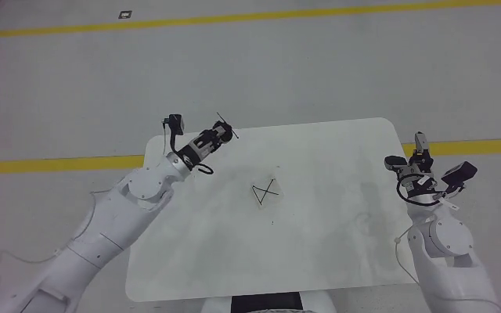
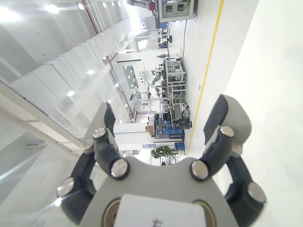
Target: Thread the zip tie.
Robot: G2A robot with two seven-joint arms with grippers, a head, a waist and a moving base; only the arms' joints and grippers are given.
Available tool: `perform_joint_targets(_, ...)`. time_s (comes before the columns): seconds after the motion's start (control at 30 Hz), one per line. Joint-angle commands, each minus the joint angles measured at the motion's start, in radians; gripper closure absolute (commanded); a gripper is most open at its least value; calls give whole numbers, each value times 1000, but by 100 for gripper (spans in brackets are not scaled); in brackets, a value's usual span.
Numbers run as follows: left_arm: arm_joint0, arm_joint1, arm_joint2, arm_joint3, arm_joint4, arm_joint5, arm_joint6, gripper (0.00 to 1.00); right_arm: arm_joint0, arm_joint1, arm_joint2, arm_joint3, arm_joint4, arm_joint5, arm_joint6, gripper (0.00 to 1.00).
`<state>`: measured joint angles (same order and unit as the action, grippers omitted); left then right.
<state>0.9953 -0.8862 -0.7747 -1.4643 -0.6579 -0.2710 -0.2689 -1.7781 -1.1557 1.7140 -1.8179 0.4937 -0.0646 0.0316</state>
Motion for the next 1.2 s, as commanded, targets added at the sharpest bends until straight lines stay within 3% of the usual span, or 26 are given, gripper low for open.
perform_joint_targets(0.0, 7, -6, -9, 11, -86, -8, -20, 100, 0, 0, 0, 0, 0, 0, 0, 0)
perform_joint_targets(0.37, 9, -7, -10, 13, -96, -10, -22, 100, 1, 0, -2, -2, -4, 0, 3, 0)
perform_joint_targets(0.83, 9, -7, -10, 13, -96, -10, -22, 100, 124, -5, -217, -6, -404, 55, 99, 0)
perform_joint_targets(1.0, 9, -7, -10, 13, -96, -10, -22, 100, 140, -12, -287, -10, -472, 75, 104, 0)
perform_joint_targets(1.17, 9, -7, -10, 13, -96, -10, -22, 100, 138, -13, -286, -12, -468, 76, 100, 0)
